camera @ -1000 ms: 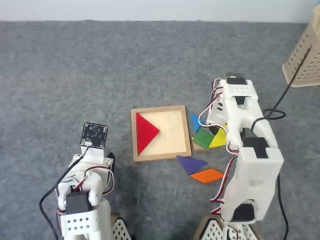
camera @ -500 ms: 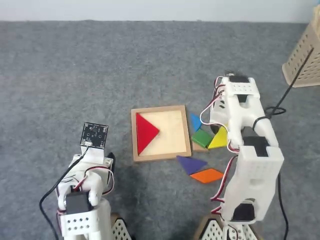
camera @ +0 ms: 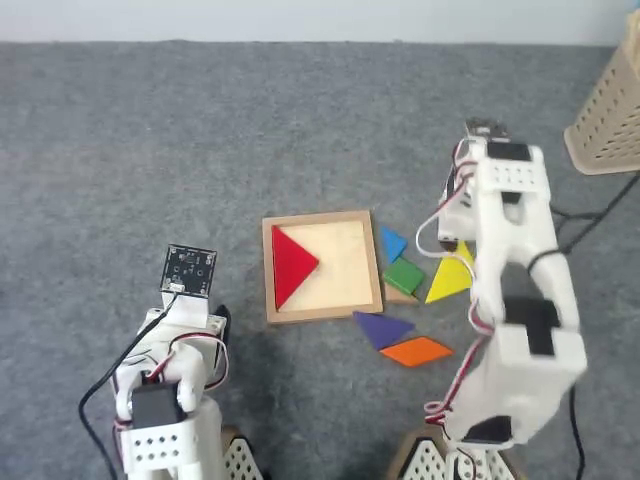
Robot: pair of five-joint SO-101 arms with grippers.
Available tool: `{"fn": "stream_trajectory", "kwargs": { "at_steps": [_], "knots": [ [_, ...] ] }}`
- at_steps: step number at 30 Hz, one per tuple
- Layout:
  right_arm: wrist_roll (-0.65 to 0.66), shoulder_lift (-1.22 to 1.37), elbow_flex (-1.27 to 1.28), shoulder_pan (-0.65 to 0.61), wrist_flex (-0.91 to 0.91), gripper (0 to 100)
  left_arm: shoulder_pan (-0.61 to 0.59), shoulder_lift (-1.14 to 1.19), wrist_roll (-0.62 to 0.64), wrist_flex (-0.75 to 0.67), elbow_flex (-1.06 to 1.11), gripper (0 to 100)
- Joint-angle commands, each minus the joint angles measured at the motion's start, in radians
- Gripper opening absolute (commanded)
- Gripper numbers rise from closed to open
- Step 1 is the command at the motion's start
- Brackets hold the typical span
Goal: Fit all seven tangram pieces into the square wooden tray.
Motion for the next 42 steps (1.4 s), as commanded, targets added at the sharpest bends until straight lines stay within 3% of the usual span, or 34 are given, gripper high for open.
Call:
{"fn": "stream_trajectory", "kwargs": {
  "at_steps": [1,6,21,32,42],
  "knots": [
    [-0.021,-0.157,0.210,-0.005,-0.128,23.7,0.000,-0.006,-0.005,0.005,-0.012,17],
    [-0.029,-0.117,0.270,-0.061,-0.176,25.8,0.000,-0.006,-0.005,0.005,-0.012,17],
    [-0.069,0.194,-0.023,-0.077,-0.067,29.3,0.000,-0.006,-0.005,0.005,-0.012,17],
    [0.121,0.076,-0.120,-0.038,-0.008,29.3,0.000,-0.006,-0.005,0.005,-0.012,17],
    [0.146,0.243,-0.127,-0.031,-0.018,29.2,0.000,-0.006,-0.005,0.005,-0.012,17]
  ]
}}
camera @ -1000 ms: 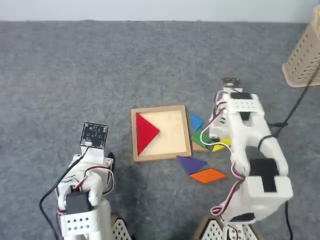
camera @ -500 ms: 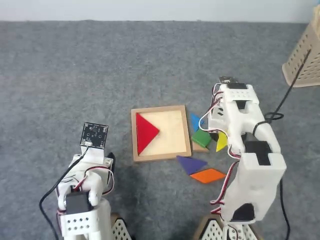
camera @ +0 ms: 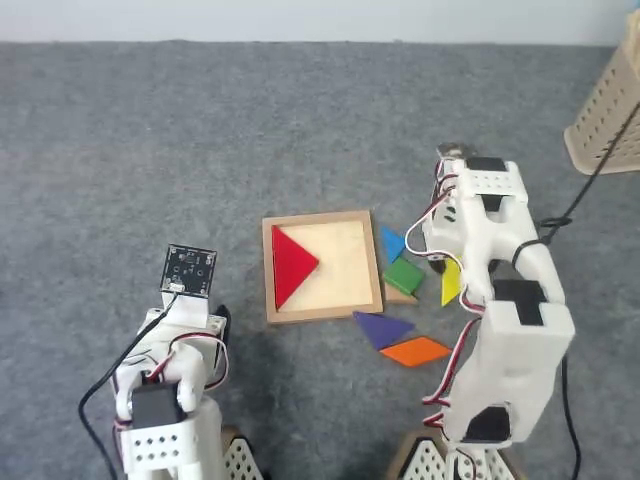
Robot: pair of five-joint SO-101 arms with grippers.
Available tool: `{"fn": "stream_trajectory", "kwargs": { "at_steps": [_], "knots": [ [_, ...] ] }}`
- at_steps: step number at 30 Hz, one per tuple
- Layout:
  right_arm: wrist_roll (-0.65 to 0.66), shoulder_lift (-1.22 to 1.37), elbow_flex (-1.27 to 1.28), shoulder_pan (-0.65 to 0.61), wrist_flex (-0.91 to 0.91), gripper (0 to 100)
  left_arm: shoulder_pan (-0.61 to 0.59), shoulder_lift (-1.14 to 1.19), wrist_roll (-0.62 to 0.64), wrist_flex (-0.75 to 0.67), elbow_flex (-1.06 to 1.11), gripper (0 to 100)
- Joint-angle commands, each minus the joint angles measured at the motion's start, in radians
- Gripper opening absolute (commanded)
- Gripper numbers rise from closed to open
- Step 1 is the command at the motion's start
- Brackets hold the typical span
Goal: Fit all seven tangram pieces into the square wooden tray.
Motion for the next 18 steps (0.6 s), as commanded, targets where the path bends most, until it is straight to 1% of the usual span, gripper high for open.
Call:
{"fn": "stream_trajectory", "kwargs": {
  "at_steps": [1,3,8,13,18],
  "knots": [
    [0.015,0.021,-0.057,0.010,0.005,29.2,0.000,-0.006,-0.005,0.005,-0.012,17],
    [0.015,0.048,-0.069,0.022,0.010,28.1,0.000,-0.006,-0.005,0.005,-0.012,17],
    [0.015,0.068,-0.087,0.042,0.013,18.7,0.000,-0.006,-0.005,0.005,-0.012,17],
    [0.012,0.058,-0.104,0.042,0.016,18.0,0.000,-0.006,-0.005,0.005,-0.012,17],
    [0.014,-0.073,-0.107,0.025,0.016,18.0,0.000,-0.006,-0.005,0.005,-0.012,17]
  ]
}}
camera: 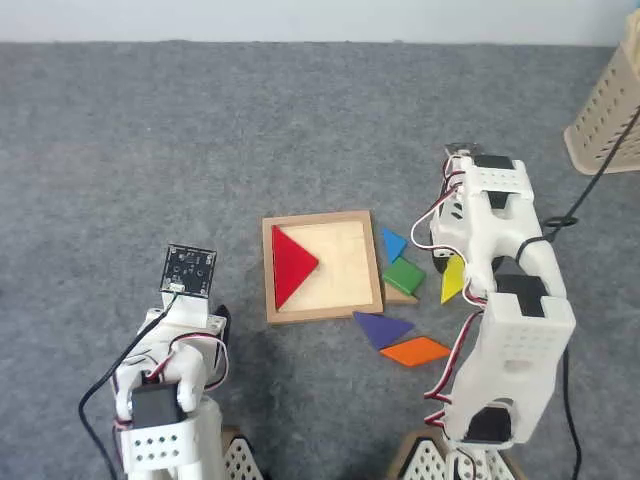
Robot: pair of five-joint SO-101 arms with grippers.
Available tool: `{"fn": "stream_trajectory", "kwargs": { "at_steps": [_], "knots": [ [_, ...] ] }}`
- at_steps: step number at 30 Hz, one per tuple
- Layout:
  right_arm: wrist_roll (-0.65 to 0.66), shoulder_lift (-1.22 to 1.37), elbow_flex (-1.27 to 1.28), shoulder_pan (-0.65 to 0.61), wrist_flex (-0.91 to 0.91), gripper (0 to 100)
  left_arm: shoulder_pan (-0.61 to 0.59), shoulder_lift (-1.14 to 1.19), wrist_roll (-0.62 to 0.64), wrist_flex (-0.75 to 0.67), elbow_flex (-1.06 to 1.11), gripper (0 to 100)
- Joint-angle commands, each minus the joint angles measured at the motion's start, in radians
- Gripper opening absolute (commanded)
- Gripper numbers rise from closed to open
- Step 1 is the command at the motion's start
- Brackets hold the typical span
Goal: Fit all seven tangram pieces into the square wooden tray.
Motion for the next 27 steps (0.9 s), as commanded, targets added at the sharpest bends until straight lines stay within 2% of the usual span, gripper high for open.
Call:
{"fn": "stream_trajectory", "kwargs": {
  "at_steps": [1,9,23,27],
  "knots": [
    [0.012,-0.145,-0.035,-0.015,0.008,18.0,0.000,-0.006,-0.005,0.005,-0.012,17],
    [0.014,-0.314,0.031,-0.120,0.008,18.0,0.000,-0.006,-0.005,0.005,-0.012,17],
    [0.049,-0.329,-0.025,-0.380,0.008,18.0,0.000,-0.006,-0.005,0.005,-0.012,17],
    [0.057,-0.329,-0.025,-0.414,0.008,18.0,0.000,-0.006,-0.005,0.005,-0.012,17]
  ]
}}
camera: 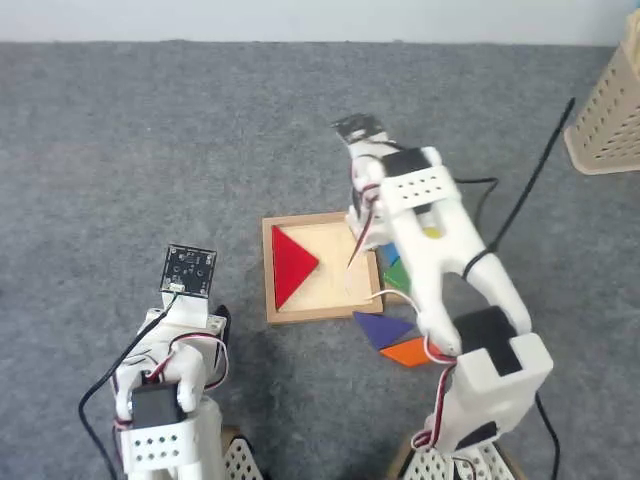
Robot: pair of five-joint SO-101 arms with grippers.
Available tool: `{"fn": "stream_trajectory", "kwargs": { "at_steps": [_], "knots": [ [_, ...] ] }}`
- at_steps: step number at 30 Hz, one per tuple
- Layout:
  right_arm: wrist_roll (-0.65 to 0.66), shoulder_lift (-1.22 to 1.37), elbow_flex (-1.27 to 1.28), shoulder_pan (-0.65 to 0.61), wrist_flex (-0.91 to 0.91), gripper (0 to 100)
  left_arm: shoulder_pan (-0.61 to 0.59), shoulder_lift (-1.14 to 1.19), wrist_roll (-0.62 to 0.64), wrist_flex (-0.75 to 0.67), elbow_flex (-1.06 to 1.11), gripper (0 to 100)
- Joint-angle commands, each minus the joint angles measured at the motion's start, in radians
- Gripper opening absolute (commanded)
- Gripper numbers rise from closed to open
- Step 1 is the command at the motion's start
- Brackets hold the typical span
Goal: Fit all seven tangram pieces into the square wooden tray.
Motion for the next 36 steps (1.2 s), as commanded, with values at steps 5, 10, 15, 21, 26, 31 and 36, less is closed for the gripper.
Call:
{"fn": "stream_trajectory", "kwargs": {
  "at_steps": [5,10,15,21,26,31,36],
  "knots": [
    [0.035,-0.068,-0.106,0.062,0.056,18.4,0.000,-0.006,-0.005,0.005,-0.012,17],
    [0.037,-0.065,-0.150,0.185,0.048,22.9,0.000,-0.006,-0.005,0.005,-0.012,17],
    [0.035,0.012,-0.175,0.203,0.048,27.5,0.000,-0.006,-0.005,0.005,-0.012,17],
    [0.101,0.168,-0.256,0.251,0.054,27.5,0.000,-0.006,-0.005,0.005,-0.012,17],
    [0.124,0.219,-0.255,0.283,0.048,27.5,0.000,-0.006,-0.005,0.005,-0.012,17],
    [0.126,0.292,-0.255,0.263,0.018,27.5,0.000,-0.006,-0.005,0.005,-0.012,17],
    [0.126,0.349,-0.256,0.265,0.012,27.5,0.000,-0.006,-0.005,0.005,-0.012,17]
  ]
}}
